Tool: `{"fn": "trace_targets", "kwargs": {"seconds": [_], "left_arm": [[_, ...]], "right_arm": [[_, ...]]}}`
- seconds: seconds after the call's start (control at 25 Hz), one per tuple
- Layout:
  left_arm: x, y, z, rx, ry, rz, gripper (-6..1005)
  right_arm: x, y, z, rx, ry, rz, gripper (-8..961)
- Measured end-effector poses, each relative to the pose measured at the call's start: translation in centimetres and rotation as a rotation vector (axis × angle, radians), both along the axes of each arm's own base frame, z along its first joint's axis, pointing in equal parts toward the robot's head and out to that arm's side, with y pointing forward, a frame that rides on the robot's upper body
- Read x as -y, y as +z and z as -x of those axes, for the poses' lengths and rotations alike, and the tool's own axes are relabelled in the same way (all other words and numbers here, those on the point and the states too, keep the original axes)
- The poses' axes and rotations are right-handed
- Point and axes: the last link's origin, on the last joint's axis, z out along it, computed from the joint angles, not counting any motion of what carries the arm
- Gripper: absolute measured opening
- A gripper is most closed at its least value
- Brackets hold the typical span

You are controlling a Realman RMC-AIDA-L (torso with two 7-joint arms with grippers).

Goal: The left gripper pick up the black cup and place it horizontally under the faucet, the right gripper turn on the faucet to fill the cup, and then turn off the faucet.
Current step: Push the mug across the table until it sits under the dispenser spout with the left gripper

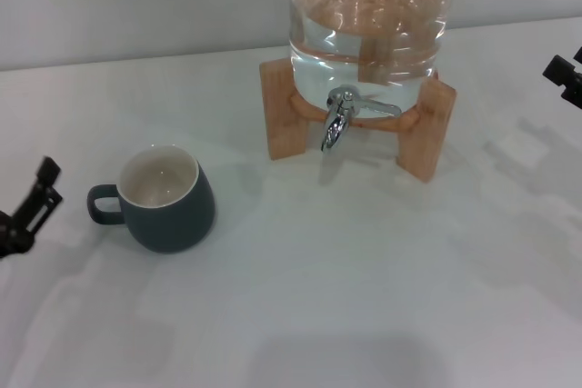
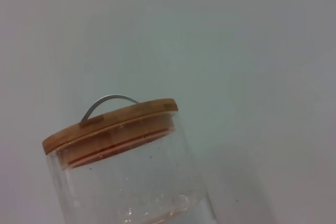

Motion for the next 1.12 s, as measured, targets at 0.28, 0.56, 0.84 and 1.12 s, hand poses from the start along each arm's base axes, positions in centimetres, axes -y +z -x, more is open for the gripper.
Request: {"fn": "trace_targets", "kwargs": {"seconds": [0.28,0.56,0.84,1.12], "left_arm": [[0.4,-1.1,0.6,-0.015,0.027,0.052,872],[0.6,-1.5,1.4,-0.028,0.072,0.072,870],[0.6,-2.0,2.3,-0.049,0.128,0.102,868],[-0.2,-2.7,2.4,-0.075,0.157,0.145,865]], "right_arm": [[-0.3,-0.1,0.2,-0.001,0.002,0.0,842],[-0.3,-0.1,0.2,-0.001,0.003,0.0,841],[-0.4,-0.1,0.3,-0.001,0.006,0.0,842],[-0.4,-0.1,0.3,-0.001,0.006,0.0,842]]}}
